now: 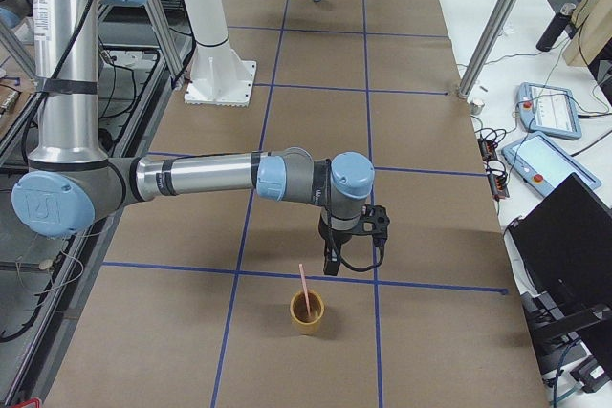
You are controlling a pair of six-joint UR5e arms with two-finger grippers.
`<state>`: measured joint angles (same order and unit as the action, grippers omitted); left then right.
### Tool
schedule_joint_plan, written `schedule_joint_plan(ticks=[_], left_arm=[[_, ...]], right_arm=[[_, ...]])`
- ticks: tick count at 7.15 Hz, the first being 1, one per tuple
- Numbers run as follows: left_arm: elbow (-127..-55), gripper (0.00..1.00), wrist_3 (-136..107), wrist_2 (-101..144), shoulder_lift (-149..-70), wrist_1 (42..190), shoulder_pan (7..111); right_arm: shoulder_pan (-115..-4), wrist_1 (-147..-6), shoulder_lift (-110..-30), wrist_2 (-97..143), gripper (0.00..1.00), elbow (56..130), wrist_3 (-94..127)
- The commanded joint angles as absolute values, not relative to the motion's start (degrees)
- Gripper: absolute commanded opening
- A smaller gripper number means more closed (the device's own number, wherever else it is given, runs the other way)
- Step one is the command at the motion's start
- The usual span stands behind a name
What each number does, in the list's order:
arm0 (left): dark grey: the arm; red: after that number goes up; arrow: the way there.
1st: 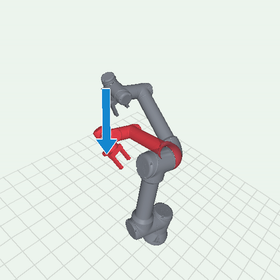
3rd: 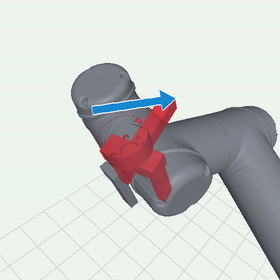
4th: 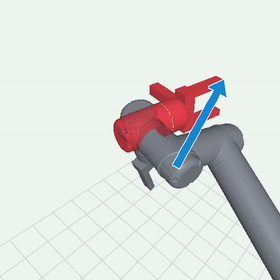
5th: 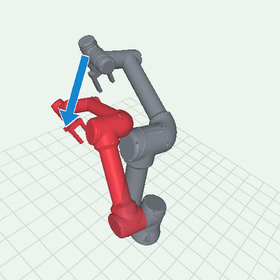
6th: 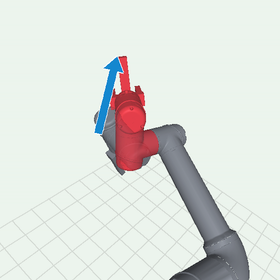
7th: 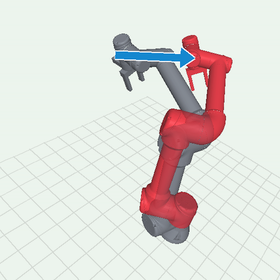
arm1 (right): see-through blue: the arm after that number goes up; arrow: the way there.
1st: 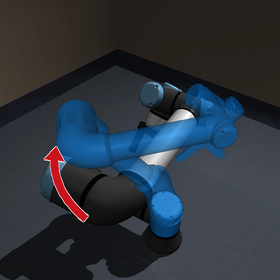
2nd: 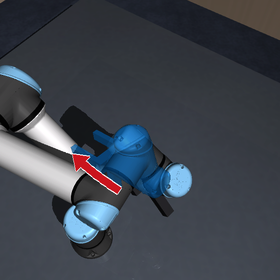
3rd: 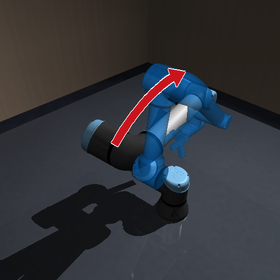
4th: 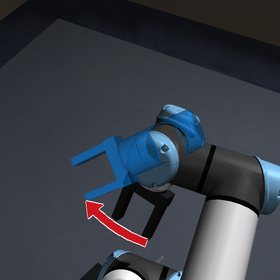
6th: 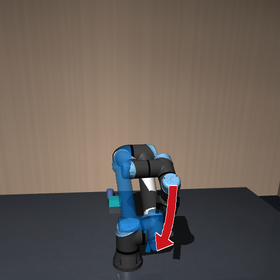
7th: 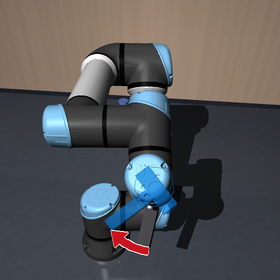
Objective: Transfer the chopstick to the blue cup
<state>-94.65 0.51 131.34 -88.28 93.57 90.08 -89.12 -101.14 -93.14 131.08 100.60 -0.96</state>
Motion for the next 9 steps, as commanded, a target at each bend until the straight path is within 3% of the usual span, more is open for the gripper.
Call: schedule_joint_plan(ticks=[1,9], left_arm=[[-94.48,0.98,0.62,131.31,-88.33,93.78,90.18],[-94.84,0.98,-0.09,132.18,-85.96,96.67,89.65]], right_arm=[[-89.12,-101.16,-93.08,131.13,1.00,100.72,-0.97],[-89.47,-101.07,-93.16,134.03,1.00,101.69,-0.70]])
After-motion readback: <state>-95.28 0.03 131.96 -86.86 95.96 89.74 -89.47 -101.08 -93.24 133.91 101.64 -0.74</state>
